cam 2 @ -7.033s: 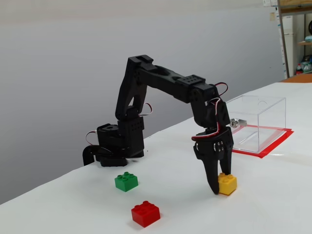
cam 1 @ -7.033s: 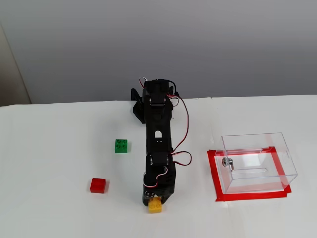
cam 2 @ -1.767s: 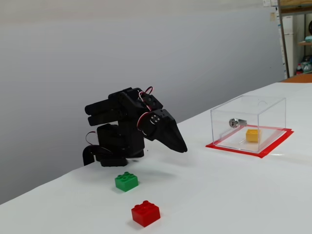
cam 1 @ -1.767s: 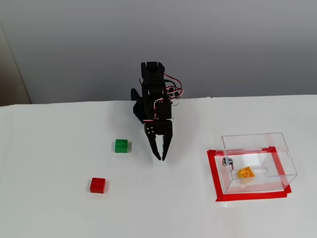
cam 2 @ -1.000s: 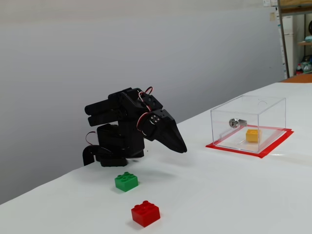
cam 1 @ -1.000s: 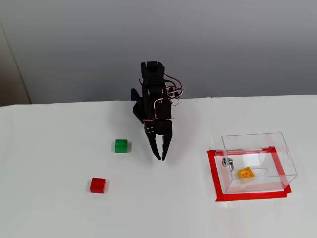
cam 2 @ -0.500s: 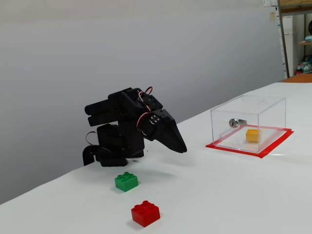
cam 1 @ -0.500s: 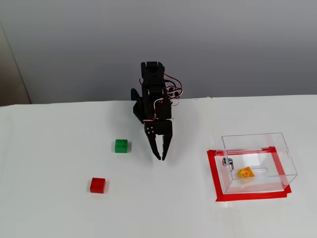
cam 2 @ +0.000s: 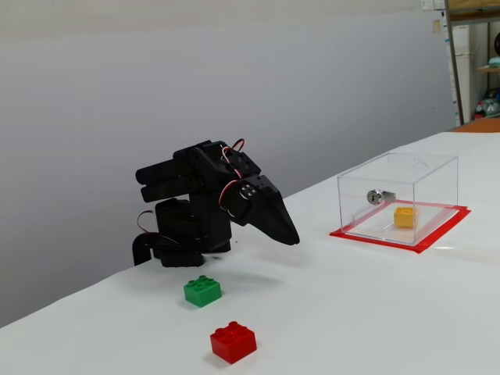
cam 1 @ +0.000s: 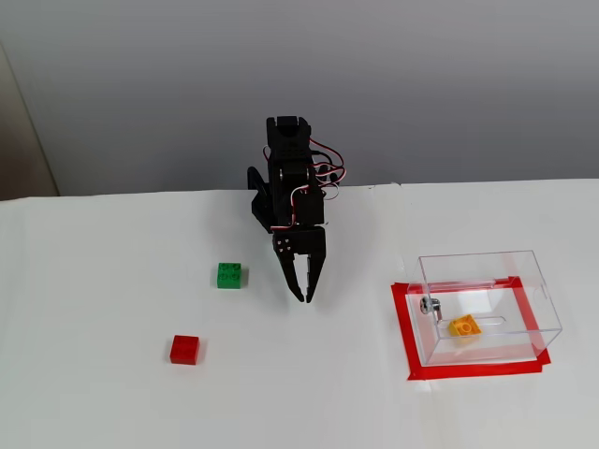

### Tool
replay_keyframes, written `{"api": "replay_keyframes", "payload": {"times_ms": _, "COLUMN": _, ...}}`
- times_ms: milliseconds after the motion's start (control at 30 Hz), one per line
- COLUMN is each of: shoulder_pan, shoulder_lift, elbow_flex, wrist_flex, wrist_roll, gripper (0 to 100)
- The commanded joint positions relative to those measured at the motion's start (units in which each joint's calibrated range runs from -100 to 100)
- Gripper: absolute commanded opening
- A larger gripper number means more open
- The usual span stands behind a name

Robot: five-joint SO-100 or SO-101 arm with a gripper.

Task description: Pick the yellow lego brick and place it into the transparent box

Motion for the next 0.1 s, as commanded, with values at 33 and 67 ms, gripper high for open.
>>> {"api": "replay_keyframes", "payload": {"times_ms": 33, "shoulder_pan": 0.4, "shoulder_lift": -0.5, "elbow_flex": 0.9, "wrist_flex": -0.8, "wrist_roll": 0.2, "gripper": 2}}
{"api": "replay_keyframes", "payload": {"times_ms": 67, "shoulder_pan": 0.4, "shoulder_lift": -0.5, "elbow_flex": 0.9, "wrist_flex": -0.8, "wrist_roll": 0.2, "gripper": 2}}
